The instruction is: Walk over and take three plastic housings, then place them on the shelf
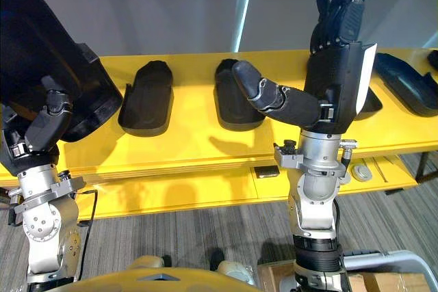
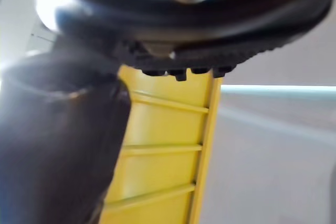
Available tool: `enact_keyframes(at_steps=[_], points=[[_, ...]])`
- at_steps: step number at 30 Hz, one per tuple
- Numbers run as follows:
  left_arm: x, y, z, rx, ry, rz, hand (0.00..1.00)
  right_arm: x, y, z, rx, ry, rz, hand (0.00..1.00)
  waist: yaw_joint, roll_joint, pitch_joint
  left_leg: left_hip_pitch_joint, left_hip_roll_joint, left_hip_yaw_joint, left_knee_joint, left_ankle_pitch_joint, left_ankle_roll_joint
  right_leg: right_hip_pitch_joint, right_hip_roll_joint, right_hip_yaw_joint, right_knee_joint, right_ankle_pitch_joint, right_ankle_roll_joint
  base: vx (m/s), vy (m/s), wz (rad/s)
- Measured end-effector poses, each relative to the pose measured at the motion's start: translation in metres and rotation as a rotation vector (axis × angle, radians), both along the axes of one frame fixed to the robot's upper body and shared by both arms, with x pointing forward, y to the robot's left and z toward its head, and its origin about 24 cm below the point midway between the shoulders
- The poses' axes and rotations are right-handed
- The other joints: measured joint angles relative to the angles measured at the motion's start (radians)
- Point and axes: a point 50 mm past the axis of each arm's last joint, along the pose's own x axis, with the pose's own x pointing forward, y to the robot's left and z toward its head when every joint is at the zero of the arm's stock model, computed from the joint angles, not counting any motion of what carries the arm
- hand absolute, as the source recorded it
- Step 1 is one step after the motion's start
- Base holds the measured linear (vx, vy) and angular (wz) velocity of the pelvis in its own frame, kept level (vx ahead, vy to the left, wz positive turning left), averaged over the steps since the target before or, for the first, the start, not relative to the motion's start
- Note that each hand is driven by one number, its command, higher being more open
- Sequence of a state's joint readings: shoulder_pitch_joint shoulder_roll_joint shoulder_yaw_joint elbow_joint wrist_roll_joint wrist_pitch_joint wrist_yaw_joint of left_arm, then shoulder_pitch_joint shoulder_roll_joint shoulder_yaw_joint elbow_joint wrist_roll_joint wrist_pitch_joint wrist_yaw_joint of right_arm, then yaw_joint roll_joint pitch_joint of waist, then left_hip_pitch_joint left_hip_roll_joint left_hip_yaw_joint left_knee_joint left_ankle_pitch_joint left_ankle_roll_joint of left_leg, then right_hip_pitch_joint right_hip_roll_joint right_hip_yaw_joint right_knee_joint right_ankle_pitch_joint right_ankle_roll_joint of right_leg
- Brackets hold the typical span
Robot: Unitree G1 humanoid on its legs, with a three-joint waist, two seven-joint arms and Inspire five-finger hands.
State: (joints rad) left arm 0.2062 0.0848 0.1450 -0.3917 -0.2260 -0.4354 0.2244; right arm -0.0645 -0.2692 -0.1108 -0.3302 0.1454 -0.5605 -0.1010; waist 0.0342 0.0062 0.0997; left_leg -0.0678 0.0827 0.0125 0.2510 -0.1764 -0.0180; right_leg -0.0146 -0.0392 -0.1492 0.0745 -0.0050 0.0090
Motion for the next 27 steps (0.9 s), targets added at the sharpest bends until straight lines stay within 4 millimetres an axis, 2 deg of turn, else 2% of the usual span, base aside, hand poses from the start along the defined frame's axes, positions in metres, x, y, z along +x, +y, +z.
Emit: enact_keyframes(at_steps=[2,5,8,9,10,11,13,15,17,18,19,20,21,22,23,24,25,26,27], points=[[0.001,-0.003,-0.001,-0.011,-0.001,-0.017,0.00,-0.001,-0.002,-0.009,0.007,0.055,-0.014,1.00,0.000,-0.002,-0.001,0.005,-0.020,-0.002,-0.031,0.036,-0.014,0.000,-0.019,-0.015,-0.005,0.001,0.003,-0.01,0.066,0.32],[0.000,-0.002,-0.002,-0.025,0.001,0.001,0.00,-0.004,-0.003,-0.019,0.061,0.099,0.011,1.00,0.002,-0.002,-0.001,0.008,-0.047,-0.012,-0.049,0.056,-0.010,0.009,-0.042,-0.031,-0.022,0.007,0.012,-0.03,0.094,0.22],[-0.005,-0.001,-0.005,-0.030,0.022,0.004,0.00,-0.007,-0.008,-0.031,0.098,0.150,-0.001,1.00,-0.013,-0.002,-0.003,0.016,-0.064,-0.020,-0.089,0.076,-0.019,0.031,-0.065,-0.072,-0.029,0.007,0.019,-0.07,0.056,0.39],[-0.005,-0.003,-0.006,-0.029,0.026,-0.007,0.00,-0.011,-0.013,-0.036,0.105,0.169,-0.024,1.00,-0.018,-0.006,-0.002,0.011,-0.042,0.052,-0.093,0.037,-0.026,0.039,-0.087,-0.098,-0.036,0.012,0.027,-0.08,0.050,0.68],[-0.005,-0.004,-0.006,-0.030,0.026,-0.016,0.00,-0.013,-0.016,-0.039,0.113,0.179,-0.035,1.00,-0.030,-0.007,-0.001,0.001,-0.020,0.109,-0.072,0.026,-0.038,0.048,-0.099,-0.120,-0.042,0.014,0.030,-0.08,0.087,0.96],[-0.004,-0.007,-0.007,-0.030,0.026,-0.034,0.00,-0.015,-0.021,-0.043,0.147,0.192,-0.040,1.00,-0.043,-0.003,0.000,-0.038,0.019,0.150,0.001,0.018,-0.030,0.057,-0.123,-0.153,-0.037,0.003,0.029,-0.07,0.094,0.85],[-0.003,-0.010,-0.007,-0.029,0.029,-0.051,0.00,-0.013,-0.026,-0.050,0.202,0.213,-0.043,1.00,-0.045,-0.009,0.004,-0.101,0.102,0.173,0.134,0.027,-0.025,0.060,-0.187,-0.174,-0.005,-0.015,0.056,-0.08,0.204,0.57],[-0.003,-0.012,-0.009,-0.038,0.034,-0.054,0.00,-0.012,-0.026,-0.052,0.221,0.223,-0.019,1.00,-0.046,-0.010,0.007,-0.112,0.149,0.170,0.167,0.044,-0.025,0.060,-0.249,-0.171,0.032,-0.032,0.081,-0.06,0.296,0.20],[-0.004,-0.011,-0.011,-0.044,0.040,-0.049,0.00,-0.006,-0.022,-0.057,0.254,0.240,0.031,1.00,-0.042,0.015,-0.002,-0.090,0.172,0.120,0.164,0.083,-0.025,0.044,-0.318,-0.134,0.068,-0.042,0.120,-0.06,0.554,-0.22],[-0.007,-0.011,-0.014,-0.045,0.044,-0.044,0.00,0.000,-0.016,-0.060,0.261,0.260,0.064,1.00,-0.038,0.044,-0.009,-0.063,0.172,0.079,0.161,0.097,-0.032,0.032,-0.332,-0.098,0.074,-0.045,0.135,-0.04,0.673,-0.56],[-0.011,-0.012,-0.016,-0.037,0.052,-0.053,0.00,0.003,-0.011,-0.064,0.277,0.274,0.094,1.00,-0.038,0.078,-0.019,-0.039,0.165,0.069,0.145,0.057,-0.082,0.032,-0.342,-0.070,0.065,-0.032,0.157,-0.01,0.606,-0.41],[-0.011,-0.012,-0.016,-0.027,0.054,-0.062,0.00,0.004,-0.008,-0.067,0.296,0.282,0.102,1.00,-0.041,0.080,-0.021,-0.024,0.152,0.072,0.135,-0.001,-0.140,0.033,-0.356,-0.057,0.054,-0.020,0.177,0.01,0.630,-0.16],[-0.010,-0.011,-0.016,0.002,0.062,-0.081,0.00,0.006,-0.002,-0.076,0.345,0.314,0.105,1.00,-0.041,0.038,-0.009,-0.030,0.103,0.095,0.163,-0.035,-0.159,0.043,-0.404,-0.017,0.025,-0.001,0.193,0.02,0.573,0.02],[-0.010,-0.009,-0.020,0.016,0.085,-0.094,0.00,0.008,0.007,-0.082,0.350,0.352,0.112,1.00,-0.036,0.008,0.006,-0.044,0.081,0.103,0.190,-0.055,-0.142,0.050,-0.401,-0.016,0.020,0.053,0.197,0.01,0.438,-0.04],[-0.009,-0.009,-0.023,0.017,0.103,-0.099,0.00,0.009,0.010,-0.084,0.337,0.365,0.112,1.00,-0.028,0.007,0.013,-0.051,0.077,0.105,0.206,-0.067,-0.137,0.045,-0.400,-0.028,0.016,0.113,0.200,-0.02,0.379,-0.03],[-0.007,-0.006,-0.029,0.027,0.143,-0.114,0.00,0.009,0.016,-0.087,0.334,0.380,0.124,1.00,-0.022,0.006,0.015,-0.054,0.075,0.104,0.219,-0.077,-0.122,0.036,-0.399,-0.037,0.022,0.199,0.207,-0.05,0.342,-0.04],[-0.006,-0.005,-0.032,0.027,0.161,-0.126,0.00,0.009,0.018,-0.087,0.332,0.381,0.128,1.00,-0.021,0.004,0.016,-0.049,0.072,0.105,0.216,-0.080,-0.115,0.030,-0.400,-0.042,0.031,0.232,0.198,-0.06,0.454,-0.06],[-0.005,-0.002,-0.034,0.045,0.185,-0.136,0.00,0.009,0.023,-0.086,0.334,0.374,0.134,1.00,-0.014,0.001,0.015,-0.034,0.070,0.123,0.204,-0.082,-0.096,0.019,-0.401,-0.062,0.031,0.303,0.173,-0.04,0.341,-0.31],[-0.005,0.000,-0.033,0.074,0.191,-0.145,0.00,0.010,0.027,-0.086,0.339,0.372,0.144,1.00,-0.004,0.006,0.018,-0.017,0.071,0.160,0.162,-0.068,-0.070,0.003,-0.396,-0.106,0.033,0.323,0.139,-0.02,0.208,-0.36]])
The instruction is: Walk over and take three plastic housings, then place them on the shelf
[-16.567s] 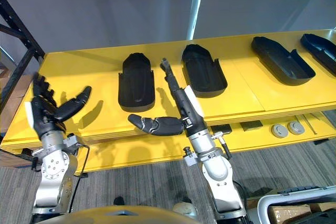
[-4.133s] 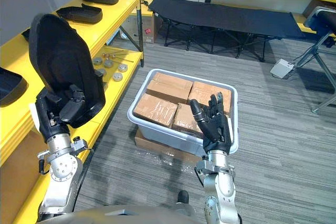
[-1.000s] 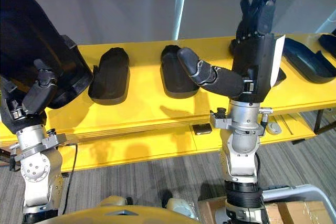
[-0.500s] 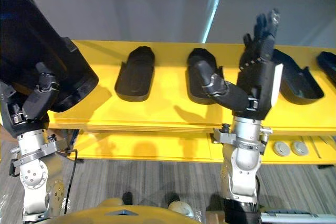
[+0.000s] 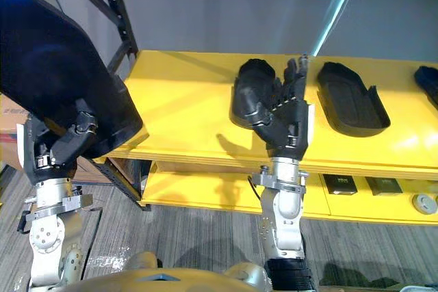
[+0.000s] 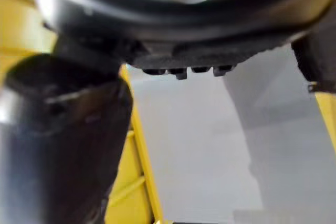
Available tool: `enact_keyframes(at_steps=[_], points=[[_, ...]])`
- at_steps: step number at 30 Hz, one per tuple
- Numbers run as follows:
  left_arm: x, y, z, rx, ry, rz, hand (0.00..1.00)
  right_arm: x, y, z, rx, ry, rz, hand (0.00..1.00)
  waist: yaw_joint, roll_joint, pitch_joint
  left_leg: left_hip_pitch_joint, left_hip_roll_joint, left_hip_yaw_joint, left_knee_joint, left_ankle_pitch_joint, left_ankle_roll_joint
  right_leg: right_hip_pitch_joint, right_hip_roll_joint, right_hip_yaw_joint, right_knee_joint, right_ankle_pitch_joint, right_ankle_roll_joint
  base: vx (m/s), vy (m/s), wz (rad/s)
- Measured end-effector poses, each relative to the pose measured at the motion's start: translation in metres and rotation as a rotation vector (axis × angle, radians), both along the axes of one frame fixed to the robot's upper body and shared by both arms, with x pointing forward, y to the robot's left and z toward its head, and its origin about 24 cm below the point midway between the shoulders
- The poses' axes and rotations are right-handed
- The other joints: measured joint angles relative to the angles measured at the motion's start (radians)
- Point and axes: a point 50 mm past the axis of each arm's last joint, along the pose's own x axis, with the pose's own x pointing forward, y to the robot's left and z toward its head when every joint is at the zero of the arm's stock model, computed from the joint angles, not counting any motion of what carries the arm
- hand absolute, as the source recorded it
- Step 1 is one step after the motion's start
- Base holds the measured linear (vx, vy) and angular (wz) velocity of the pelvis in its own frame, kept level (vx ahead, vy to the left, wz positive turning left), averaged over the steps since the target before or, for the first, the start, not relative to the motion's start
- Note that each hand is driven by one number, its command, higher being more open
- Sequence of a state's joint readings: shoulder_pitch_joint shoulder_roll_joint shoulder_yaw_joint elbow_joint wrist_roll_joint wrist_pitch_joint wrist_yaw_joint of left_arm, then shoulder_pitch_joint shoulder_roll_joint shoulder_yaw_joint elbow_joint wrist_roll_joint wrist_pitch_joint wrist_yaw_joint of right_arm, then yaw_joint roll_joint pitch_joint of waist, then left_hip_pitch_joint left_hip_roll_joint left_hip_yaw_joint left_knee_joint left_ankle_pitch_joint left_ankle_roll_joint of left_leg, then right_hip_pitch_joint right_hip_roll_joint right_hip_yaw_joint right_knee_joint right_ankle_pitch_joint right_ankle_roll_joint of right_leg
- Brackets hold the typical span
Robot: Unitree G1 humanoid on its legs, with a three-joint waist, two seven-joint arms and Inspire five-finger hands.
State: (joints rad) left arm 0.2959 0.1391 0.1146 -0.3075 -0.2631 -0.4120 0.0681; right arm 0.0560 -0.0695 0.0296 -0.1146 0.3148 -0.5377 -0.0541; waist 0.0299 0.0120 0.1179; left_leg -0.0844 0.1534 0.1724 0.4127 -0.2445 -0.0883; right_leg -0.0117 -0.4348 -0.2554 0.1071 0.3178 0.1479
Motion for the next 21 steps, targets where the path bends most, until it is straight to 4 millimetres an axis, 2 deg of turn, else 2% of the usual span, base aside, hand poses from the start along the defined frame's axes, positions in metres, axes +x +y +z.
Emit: enact_keyframes(at_steps=[1,2,3,5,6,9,12,14,17,19,21], points=[[0.001,0.002,0.002,0.012,-0.004,-0.003,0.00,0.000,0.001,0.001,-0.015,-0.002,-0.001,1.00,-0.004,0.000,0.001,0.005,0.005,0.004,-0.019,0.009,0.007,-0.014,0.022,0.002,0.054,-0.072,-0.003,-0.01,0.102,-0.22],[0.005,0.002,0.005,0.028,-0.011,-0.018,0.00,-0.001,0.001,0.001,-0.038,-0.002,-0.007,1.00,-0.016,-0.002,-0.001,0.016,0.005,0.005,-0.064,0.032,0.015,-0.026,0.089,-0.002,0.140,-0.216,0.002,0.01,0.053,-0.09],[0.008,0.002,0.008,0.029,-0.019,-0.037,0.00,-0.002,0.001,0.003,-0.038,-0.010,-0.008,1.00,-0.016,-0.002,-0.002,0.029,0.003,0.014,-0.107,0.054,0.017,-0.021,0.155,-0.013,0.159,-0.309,0.004,0.01,0.043,-0.09],[0.012,-0.002,0.010,0.021,-0.030,-0.057,0.00,-0.003,0.001,0.007,-0.062,-0.027,-0.021,1.00,-0.016,-0.008,-0.005,0.034,-0.016,0.029,-0.146,0.080,0.017,0.000,0.209,-0.033,0.076,-0.352,-0.020,0.03,0.040,-0.29],[0.013,-0.005,0.010,0.017,-0.029,-0.065,0.00,-0.004,0.002,0.008,-0.067,-0.030,-0.023,1.00,-0.020,-0.015,-0.009,0.031,-0.027,0.042,-0.153,0.087,0.016,0.012,0.212,-0.041,0.025,-0.349,-0.022,0.02,0.021,-0.21],[0.018,-0.027,0.002,-0.008,0.024,-0.162,0.00,-0.010,-0.010,0.000,-0.073,0.011,-0.068,1.00,-0.037,0.012,-0.003,0.032,-0.022,0.029,-0.159,0.094,0.015,0.043,0.226,-0.049,-0.023,-0.325,-0.022,0.01,-0.013,0.06],[0.019,-0.038,-0.001,0.002,0.043,-0.237,0.00,-0.012,-0.019,0.001,-0.087,0.018,-0.103,1.00,-0.043,0.013,-0.003,0.066,-0.017,0.036,-0.202,0.110,0.003,0.052,0.235,-0.040,-0.024,-0.327,-0.027,0.01,-0.039,-0.07],[0.019,-0.040,-0.001,0.013,0.042,-0.269,0.00,-0.012,-0.024,0.004,-0.112,0.012,-0.120,1.00,-0.059,0.012,-0.003,0.079,-0.019,0.049,-0.230,0.123,0.001,0.046,0.236,-0.029,-0.024,-0.327,-0.027,-0.02,-0.030,-0.12],[0.027,-0.041,0.002,0.033,0.062,-0.294,0.00,-0.014,-0.030,0.004,-0.153,0.039,-0.197,1.00,-0.061,0.013,-0.003,0.093,-0.019,0.078,-0.258,0.131,-0.002,0.030,0.238,0.000,-0.024,-0.324,-0.032,-0.04,0.000,-0.28],[0.032,-0.040,0.005,0.046,0.072,-0.298,0.00,-0.021,-0.037,0.001,-0.201,0.079,-0.293,1.00,-0.063,0.013,-0.003,0.095,-0.021,0.100,-0.274,0.136,-0.001,0.012,0.238,0.020,-0.025,-0.318,-0.034,-0.03,0.009,-0.28],[0.035,-0.032,0.007,0.051,0.087,-0.251,0.00,-0.032,-0.054,-0.009,-0.264,0.165,-0.450,1.00,-0.083,0.013,-0.004,0.096,-0.024,0.134,-0.295,0.147,0.000,-0.013,0.241,0.049,-0.041,-0.302,-0.035,0.01,0.012,-0.34]])
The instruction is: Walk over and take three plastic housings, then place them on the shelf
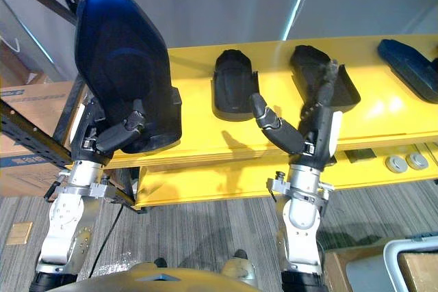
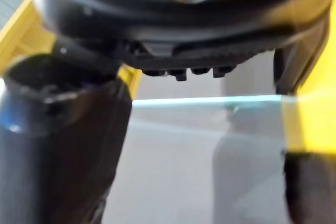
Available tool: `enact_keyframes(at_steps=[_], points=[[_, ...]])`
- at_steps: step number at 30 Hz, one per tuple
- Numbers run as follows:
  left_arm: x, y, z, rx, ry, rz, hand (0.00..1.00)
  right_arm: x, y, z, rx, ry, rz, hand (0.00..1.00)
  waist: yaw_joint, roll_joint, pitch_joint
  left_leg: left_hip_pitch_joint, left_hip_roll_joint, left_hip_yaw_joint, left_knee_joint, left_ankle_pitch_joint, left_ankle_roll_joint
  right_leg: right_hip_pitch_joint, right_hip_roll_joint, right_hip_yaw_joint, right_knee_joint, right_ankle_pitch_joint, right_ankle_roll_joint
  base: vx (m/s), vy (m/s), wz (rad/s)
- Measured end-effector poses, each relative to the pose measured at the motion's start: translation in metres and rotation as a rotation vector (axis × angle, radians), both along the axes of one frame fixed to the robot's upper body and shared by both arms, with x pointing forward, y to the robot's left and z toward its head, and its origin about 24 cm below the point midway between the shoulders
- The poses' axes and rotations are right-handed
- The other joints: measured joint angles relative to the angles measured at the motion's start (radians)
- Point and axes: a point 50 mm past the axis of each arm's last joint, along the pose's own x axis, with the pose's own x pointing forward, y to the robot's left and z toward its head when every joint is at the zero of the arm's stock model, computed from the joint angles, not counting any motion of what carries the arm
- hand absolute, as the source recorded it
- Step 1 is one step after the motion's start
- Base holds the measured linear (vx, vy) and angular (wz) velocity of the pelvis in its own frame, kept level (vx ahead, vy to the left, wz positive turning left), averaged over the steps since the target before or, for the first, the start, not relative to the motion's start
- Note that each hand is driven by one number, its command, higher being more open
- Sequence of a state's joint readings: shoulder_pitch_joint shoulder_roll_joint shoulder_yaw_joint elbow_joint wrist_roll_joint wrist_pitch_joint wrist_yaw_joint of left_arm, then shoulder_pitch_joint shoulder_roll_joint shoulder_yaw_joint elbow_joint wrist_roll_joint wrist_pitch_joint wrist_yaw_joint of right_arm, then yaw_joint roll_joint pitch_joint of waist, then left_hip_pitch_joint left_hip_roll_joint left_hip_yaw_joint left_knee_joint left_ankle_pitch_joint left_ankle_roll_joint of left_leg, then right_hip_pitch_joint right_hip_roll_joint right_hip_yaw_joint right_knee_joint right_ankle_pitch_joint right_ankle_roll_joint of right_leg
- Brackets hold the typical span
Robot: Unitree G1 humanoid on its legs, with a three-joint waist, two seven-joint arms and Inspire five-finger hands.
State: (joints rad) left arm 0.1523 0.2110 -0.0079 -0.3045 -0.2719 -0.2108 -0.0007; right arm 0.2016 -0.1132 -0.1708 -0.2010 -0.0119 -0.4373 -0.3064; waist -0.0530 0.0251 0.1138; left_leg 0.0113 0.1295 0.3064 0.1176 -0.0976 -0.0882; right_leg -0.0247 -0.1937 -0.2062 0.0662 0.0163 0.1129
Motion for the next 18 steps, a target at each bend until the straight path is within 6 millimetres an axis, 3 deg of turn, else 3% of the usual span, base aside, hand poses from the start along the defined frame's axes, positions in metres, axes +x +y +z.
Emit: enact_keyframes(at_steps=[4,6,7,8,9,10,12,14,18], points=[[0.002,0.019,-0.002,-0.013,0.031,0.148,0.00,-0.037,-0.043,-0.027,0.007,0.160,-0.270,1.00,-0.036,0.004,-0.001,0.026,0.001,0.040,-0.026,0.003,-0.003,-0.007,0.008,0.038,-0.015,0.009,-0.001,0.04,0.009,-0.34],[0.006,0.034,-0.002,-0.031,0.060,0.247,0.00,-0.064,-0.064,-0.060,0.074,0.337,-0.342,1.00,-0.060,0.006,-0.001,0.045,0.001,0.060,-0.044,0.004,-0.005,-0.007,0.013,0.055,-0.015,0.009,-0.001,0.03,0.007,-0.25],[0.006,0.037,-0.001,-0.034,0.066,0.263,0.00,-0.071,-0.067,-0.070,0.101,0.394,-0.340,1.00,-0.064,0.006,-0.001,0.052,0.001,0.067,-0.052,0.006,-0.007,-0.007,0.014,0.060,-0.015,0.009,-0.001,0.02,0.004,-0.22],[0.007,0.040,-0.001,-0.035,0.079,0.283,0.00,-0.088,-0.069,-0.093,0.139,0.530,-0.328,1.00,-0.065,0.007,-0.001,0.064,0.002,0.080,-0.060,0.006,-0.007,-0.006,0.018,0.074,-0.015,0.009,-0.001,0.01,0.003,-0.22],[0.008,0.041,-0.002,-0.037,0.100,0.282,0.00,-0.106,-0.066,-0.118,0.174,0.678,-0.296,1.00,-0.067,0.011,-0.003,0.070,0.003,0.084,-0.066,0.007,-0.008,-0.004,0.020,0.077,-0.015,0.009,-0.001,0.00,0.002,-0.17],[0.009,0.041,-0.003,-0.033,0.111,0.277,0.00,-0.116,-0.064,-0.130,0.195,0.751,-0.278,1.00,-0.068,0.014,-0.003,0.071,0.003,0.083,-0.068,0.007,-0.009,-0.003,0.020,0.076,-0.015,0.009,-0.001,0.00,0.000,0.00],[0.011,0.041,-0.006,-0.009,0.164,0.262,0.00,-0.146,-0.045,-0.175,0.289,1.017,-0.172,1.00,-0.068,0.019,-0.003,0.069,0.002,0.079,-0.069,0.010,-0.009,-0.002,0.019,0.074,-0.015,0.009,-0.001,-0.03,-0.003,0.05],[0.017,0.039,-0.011,0.007,0.203,0.233,0.00,-0.163,-0.027,-0.203,0.378,1.192,-0.087,1.00,-0.061,0.023,-0.001,0.065,0.002,0.067,-0.068,0.014,-0.009,0.003,0.019,0.066,-0.015,0.005,-0.006,-0.05,-0.015,0.15],[0.038,0.045,-0.016,-0.038,0.268,0.167,0.00,-0.168,-0.003,-0.228,0.454,1.328,0.003,1.00,-0.058,0.039,0.010,0.027,0.002,0.022,-0.065,0.028,-0.008,-0.004,0.020,0.043,-0.016,-0.013,-0.017,-0.09,-0.040,0.33]])
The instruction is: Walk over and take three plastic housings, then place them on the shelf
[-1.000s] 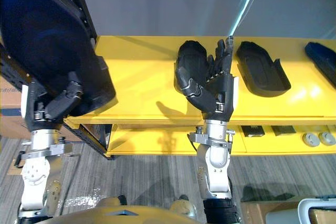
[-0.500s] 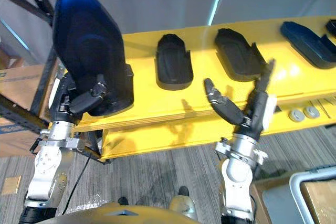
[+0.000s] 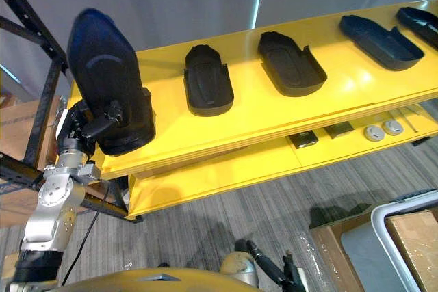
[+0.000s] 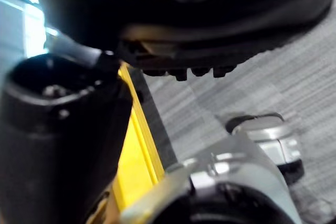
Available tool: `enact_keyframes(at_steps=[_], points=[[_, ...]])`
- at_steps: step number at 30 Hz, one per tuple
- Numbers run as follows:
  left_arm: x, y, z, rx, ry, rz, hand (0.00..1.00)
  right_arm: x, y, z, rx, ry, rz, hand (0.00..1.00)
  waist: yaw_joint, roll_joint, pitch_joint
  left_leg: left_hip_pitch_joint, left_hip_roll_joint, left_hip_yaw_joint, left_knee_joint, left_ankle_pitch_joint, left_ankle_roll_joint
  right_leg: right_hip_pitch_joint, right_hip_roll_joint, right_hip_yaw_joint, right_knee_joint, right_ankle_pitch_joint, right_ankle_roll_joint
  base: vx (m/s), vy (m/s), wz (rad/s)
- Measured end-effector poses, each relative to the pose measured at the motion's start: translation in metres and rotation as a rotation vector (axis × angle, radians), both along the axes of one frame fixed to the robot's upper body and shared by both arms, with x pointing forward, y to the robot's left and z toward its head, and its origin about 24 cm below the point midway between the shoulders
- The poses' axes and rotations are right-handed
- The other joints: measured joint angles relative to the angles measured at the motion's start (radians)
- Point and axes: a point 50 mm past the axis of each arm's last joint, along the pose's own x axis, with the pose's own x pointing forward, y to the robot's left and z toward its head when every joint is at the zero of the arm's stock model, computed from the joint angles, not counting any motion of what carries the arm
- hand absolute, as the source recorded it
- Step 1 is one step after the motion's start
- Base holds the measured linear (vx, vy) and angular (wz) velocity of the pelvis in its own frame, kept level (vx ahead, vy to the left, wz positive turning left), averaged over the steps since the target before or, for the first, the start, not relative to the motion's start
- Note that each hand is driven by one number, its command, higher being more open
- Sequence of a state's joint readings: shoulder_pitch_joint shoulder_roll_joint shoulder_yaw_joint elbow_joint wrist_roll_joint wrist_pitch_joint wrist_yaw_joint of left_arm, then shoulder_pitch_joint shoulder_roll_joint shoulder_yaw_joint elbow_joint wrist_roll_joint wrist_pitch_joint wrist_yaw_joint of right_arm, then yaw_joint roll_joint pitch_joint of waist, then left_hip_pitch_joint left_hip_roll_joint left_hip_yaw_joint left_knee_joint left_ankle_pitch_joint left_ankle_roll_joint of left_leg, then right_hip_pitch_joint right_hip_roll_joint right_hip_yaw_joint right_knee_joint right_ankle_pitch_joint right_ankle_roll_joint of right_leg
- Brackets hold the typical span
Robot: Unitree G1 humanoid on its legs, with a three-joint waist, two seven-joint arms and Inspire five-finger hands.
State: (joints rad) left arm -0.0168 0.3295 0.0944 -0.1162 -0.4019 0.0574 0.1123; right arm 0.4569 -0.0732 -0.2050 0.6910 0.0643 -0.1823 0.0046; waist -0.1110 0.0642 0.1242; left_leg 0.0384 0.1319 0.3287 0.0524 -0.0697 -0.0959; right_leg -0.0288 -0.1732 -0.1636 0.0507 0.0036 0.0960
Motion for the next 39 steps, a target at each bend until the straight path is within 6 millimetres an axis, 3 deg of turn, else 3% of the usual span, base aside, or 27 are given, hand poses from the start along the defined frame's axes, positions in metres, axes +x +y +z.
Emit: enact_keyframes(at_steps=[3,12,17,22,28,29,39], points=[[0.021,0.008,0.016,-0.010,-0.012,-0.056,0.00,0.021,-0.006,-0.007,0.025,-0.007,-0.021,1.00,0.014,-0.006,0.037,-0.023,0.000,-0.029,0.016,0.015,0.001,-0.005,0.003,-0.005,0.006,0.004,-0.004,-0.06,-0.031,0.23],[0.045,0.015,0.041,-0.094,-0.054,-0.126,0.00,0.060,-0.024,-0.002,0.063,-0.100,-0.044,1.00,0.049,-0.005,0.116,-0.067,0.001,-0.073,0.052,0.016,0.003,-0.038,-0.005,-0.028,0.067,-0.009,-0.009,-0.02,-0.006,0.12],[0.050,0.026,0.038,-0.119,0.010,-0.170,0.00,0.063,-0.023,-0.002,0.070,-0.099,-0.040,1.00,0.051,-0.002,0.130,-0.067,0.001,-0.082,0.050,0.018,0.001,-0.047,-0.010,-0.038,0.103,-0.034,-0.009,-0.03,-0.006,0.07],[0.063,0.036,0.033,-0.112,0.089,-0.178,0.00,0.063,-0.019,-0.004,0.080,-0.083,-0.025,1.00,0.052,-0.015,0.142,-0.067,0.002,-0.080,0.049,0.020,0.000,-0.057,-0.013,-0.038,0.123,-0.045,-0.010,0.00,0.000,0.00],[0.078,0.045,0.047,-0.071,0.120,-0.216,0.00,0.061,-0.016,-0.007,0.097,-0.050,-0.012,1.00,0.050,-0.022,0.147,-0.063,0.002,-0.063,0.047,0.020,0.000,-0.056,-0.014,-0.032,0.123,-0.044,-0.009,-0.01,0.004,-0.02],[0.079,0.046,0.047,-0.067,0.126,-0.214,1.00,0.061,-0.015,-0.007,0.097,-0.049,-0.012,1.00,0.050,-0.022,0.147,-0.063,0.003,-0.060,0.046,0.020,0.000,-0.056,-0.014,-0.031,0.123,-0.044,-0.009,-0.02,0.011,-0.03],[0.093,0.052,0.059,0.133,0.203,-0.191,1.00,0.060,-0.015,-0.005,0.095,-0.062,-0.012,1.00,0.042,-0.031,0.152,-0.042,0.028,0.035,0.050,0.008,-0.010,-0.039,-0.015,-0.023,0.117,-0.040,-0.005,-0.01,0.006,-0.03]])
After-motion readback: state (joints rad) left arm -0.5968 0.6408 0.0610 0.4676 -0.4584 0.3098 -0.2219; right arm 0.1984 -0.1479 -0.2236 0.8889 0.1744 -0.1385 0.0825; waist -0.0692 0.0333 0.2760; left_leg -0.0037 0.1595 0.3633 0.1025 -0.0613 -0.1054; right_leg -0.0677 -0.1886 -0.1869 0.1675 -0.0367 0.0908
